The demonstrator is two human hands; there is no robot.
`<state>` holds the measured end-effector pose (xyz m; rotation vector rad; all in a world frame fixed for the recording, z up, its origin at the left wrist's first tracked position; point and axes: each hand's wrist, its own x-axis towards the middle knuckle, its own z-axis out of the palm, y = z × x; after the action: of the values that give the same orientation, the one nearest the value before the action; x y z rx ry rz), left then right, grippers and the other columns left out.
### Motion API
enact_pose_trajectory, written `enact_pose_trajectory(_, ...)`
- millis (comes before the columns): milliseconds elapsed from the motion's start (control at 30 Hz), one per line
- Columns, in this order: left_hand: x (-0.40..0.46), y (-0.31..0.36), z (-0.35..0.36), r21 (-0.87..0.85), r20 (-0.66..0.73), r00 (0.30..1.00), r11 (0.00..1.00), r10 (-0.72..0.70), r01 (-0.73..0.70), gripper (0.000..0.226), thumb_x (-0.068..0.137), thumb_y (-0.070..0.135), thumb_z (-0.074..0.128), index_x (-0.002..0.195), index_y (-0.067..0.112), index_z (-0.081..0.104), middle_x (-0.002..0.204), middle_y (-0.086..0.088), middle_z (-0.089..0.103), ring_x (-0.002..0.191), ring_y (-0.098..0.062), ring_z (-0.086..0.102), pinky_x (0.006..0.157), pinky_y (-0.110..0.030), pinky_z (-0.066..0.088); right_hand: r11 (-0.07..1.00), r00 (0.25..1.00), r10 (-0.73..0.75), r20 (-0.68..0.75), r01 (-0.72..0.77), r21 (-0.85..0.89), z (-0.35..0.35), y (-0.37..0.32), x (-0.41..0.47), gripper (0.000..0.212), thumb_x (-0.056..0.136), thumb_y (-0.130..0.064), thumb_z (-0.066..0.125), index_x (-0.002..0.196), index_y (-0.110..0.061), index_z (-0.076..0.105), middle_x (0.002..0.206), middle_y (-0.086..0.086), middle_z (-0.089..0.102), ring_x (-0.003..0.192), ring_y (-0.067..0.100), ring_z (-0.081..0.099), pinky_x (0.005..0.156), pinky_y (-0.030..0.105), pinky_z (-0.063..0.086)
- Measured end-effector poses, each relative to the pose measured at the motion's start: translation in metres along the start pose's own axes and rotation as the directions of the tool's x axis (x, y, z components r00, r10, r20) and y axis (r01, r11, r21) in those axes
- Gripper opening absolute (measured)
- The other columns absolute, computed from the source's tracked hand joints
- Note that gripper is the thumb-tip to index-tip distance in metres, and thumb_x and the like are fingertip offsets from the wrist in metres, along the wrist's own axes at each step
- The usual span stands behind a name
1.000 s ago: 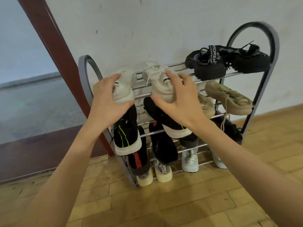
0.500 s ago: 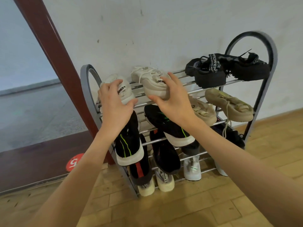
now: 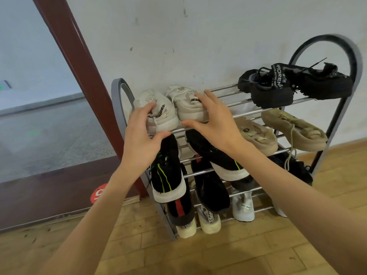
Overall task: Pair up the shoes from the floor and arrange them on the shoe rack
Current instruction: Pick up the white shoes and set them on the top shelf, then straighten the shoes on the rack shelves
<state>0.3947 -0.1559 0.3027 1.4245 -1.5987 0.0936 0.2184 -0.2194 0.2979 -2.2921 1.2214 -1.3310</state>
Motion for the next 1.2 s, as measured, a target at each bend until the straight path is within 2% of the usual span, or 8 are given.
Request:
enact_pose_trajectory(133, -0.003, 0.005, 0.000, 0.037, -0.005, 1.000, 0.999, -0.009, 0.009, 0.067, 0.076, 0.009, 0.076, 0.136, 0.012, 0.047, 0.127, -0.003, 0.050, 0.121, -0.015, 0.046, 0.105, -0.028, 0.037, 0.999, 0.998, -0.027, 0.053, 0.028, -0.023, 0.001, 0.004, -0.004, 0.073, 0.087, -0.044, 0.065, 0.146, -0.014, 0.035, 0.156, 0.014, 0.028, 0.144, 0.027, 0.025, 0.112, 0.031, 0.023)
enact_pose_trajectory(333, -0.011, 0.007, -0.004, 0.097, -0.001, 0.999, 0.994, -0.043, 0.043, 0.065, 0.082, -0.001, 0.067, 0.140, 0.010, 0.042, 0.130, -0.006, 0.045, 0.122, -0.012, 0.040, 0.104, -0.015, 0.025, 0.996, 0.996, -0.085, -0.013, 0.084, -0.035, 0.004, -0.003, -0.010, 0.067, 0.083, -0.048, 0.068, 0.134, -0.009, 0.049, 0.133, 0.014, 0.050, 0.122, 0.030, 0.046, 0.102, 0.039, 0.040)
enact_pose_trajectory(567, -0.016, 0.042, 0.006, 0.245, -0.081, 0.989, 0.959, -0.125, 0.142, 0.079, 0.077, -0.002, 0.060, 0.148, 0.016, 0.029, 0.155, -0.016, 0.013, 0.146, -0.030, 0.012, 0.118, -0.044, 0.021, 0.966, 0.970, -0.208, 0.125, 0.224, -0.131, -0.025, 0.017, -0.018, 0.070, 0.096, -0.049, 0.046, 0.154, -0.019, 0.020, 0.158, 0.016, 0.023, 0.143, 0.029, 0.028, 0.114, 0.043, 0.025)
enact_pose_trajectory(767, -0.017, 0.109, 0.040, 0.384, -0.176, 0.984, 0.923, 0.039, 0.032, 0.061, 0.072, 0.024, 0.067, 0.131, 0.020, 0.051, 0.149, -0.011, 0.029, 0.134, -0.033, 0.031, 0.107, -0.051, 0.031, 0.911, 0.922, -0.293, -0.255, 0.187, -0.369, -0.115, 0.095, -0.044, 0.043, 0.093, -0.018, 0.052, 0.133, -0.003, 0.047, 0.138, 0.023, 0.041, 0.126, 0.031, 0.043, 0.106, 0.040, 0.040)
enact_pose_trajectory(867, 0.001, 0.138, 0.081, 0.263, 0.022, 0.986, 0.951, 0.164, -0.164, 0.060, 0.077, 0.032, 0.068, 0.133, 0.022, 0.048, 0.145, -0.006, 0.033, 0.130, -0.024, 0.037, 0.107, -0.043, 0.035, 0.927, 0.907, -0.111, -0.407, -0.054, -0.372, -0.158, 0.133, -0.047, 0.046, 0.090, -0.013, 0.054, 0.134, -0.007, 0.046, 0.138, 0.023, 0.038, 0.125, 0.035, 0.040, 0.105, 0.038, 0.036)
enact_pose_trajectory(967, 0.032, 0.161, 0.128, 0.097, 0.293, 0.949, 0.984, 0.115, -0.150, 0.084, 0.075, 0.046, 0.072, 0.146, 0.026, 0.030, 0.148, -0.010, 0.028, 0.133, -0.028, 0.037, 0.108, -0.038, 0.035, 0.879, 0.934, 0.103, -0.341, -0.246, -0.409, -0.185, 0.165, -0.036, 0.059, 0.090, -0.022, 0.062, 0.144, -0.017, 0.038, 0.145, 0.023, 0.032, 0.130, 0.043, 0.034, 0.109, 0.049, 0.030)
enact_pose_trajectory(1100, 0.068, 0.168, 0.178, -0.020, 0.484, 0.875, 1.000, 0.002, 0.009, 0.106, 0.070, 0.053, 0.076, 0.152, 0.027, 0.014, 0.149, -0.013, 0.033, 0.137, -0.031, 0.036, 0.109, -0.041, 0.036, 0.922, 0.973, 0.189, -0.134, -0.222, -0.317, -0.199, 0.186, -0.023, 0.067, 0.089, -0.033, 0.065, 0.148, -0.030, 0.032, 0.139, 0.021, 0.040, 0.124, 0.039, 0.046, 0.108, 0.050, 0.039)
enact_pose_trajectory(1200, 0.080, 0.166, 0.201, -0.044, 0.445, 0.896, 0.999, 0.012, 0.008, 0.097, 0.072, 0.044, 0.077, 0.151, 0.024, 0.024, 0.151, -0.006, 0.040, 0.137, -0.028, 0.037, 0.109, -0.043, 0.038, 0.918, 0.980, 0.157, -0.124, -0.192, -0.348, -0.199, 0.190, -0.021, 0.059, 0.093, -0.030, 0.060, 0.146, -0.030, 0.036, 0.139, 0.022, 0.039, 0.123, 0.041, 0.046, 0.108, 0.050, 0.038)
